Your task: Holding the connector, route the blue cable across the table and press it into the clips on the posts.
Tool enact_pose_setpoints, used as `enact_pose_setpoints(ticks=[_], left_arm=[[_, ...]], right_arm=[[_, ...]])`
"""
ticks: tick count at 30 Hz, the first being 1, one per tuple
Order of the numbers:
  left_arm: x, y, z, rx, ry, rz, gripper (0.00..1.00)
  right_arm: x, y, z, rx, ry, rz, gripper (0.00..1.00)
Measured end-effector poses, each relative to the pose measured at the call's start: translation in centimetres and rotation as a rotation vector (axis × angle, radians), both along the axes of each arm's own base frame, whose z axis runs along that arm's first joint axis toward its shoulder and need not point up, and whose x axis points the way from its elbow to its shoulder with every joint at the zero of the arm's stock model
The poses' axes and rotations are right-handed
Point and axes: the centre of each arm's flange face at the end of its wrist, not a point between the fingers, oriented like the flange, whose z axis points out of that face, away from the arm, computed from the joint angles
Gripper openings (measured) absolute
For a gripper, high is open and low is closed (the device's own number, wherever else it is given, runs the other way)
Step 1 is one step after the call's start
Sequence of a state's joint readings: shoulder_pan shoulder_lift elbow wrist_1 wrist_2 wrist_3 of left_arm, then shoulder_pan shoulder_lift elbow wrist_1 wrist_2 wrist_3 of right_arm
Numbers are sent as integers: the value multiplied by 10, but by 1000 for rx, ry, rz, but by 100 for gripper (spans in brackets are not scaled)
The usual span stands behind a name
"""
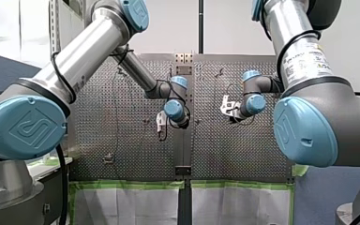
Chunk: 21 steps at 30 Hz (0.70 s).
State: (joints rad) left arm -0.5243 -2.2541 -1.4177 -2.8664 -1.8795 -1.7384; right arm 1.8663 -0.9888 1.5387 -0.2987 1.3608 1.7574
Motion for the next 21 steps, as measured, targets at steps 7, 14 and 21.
enact_pose_setpoints(ticks=[7,14,21], left_arm=[[-34,-12,15,8,-11,-34,100],[-77,-25,29,19,-8,-66,100],[-99,-50,43,-29,-53,-82,100]], right_arm=[[-13,-7,0,-2,4,-22,0],[-25,-14,-1,-6,13,-38,0],[-33,-18,-1,-10,21,-42,0]])
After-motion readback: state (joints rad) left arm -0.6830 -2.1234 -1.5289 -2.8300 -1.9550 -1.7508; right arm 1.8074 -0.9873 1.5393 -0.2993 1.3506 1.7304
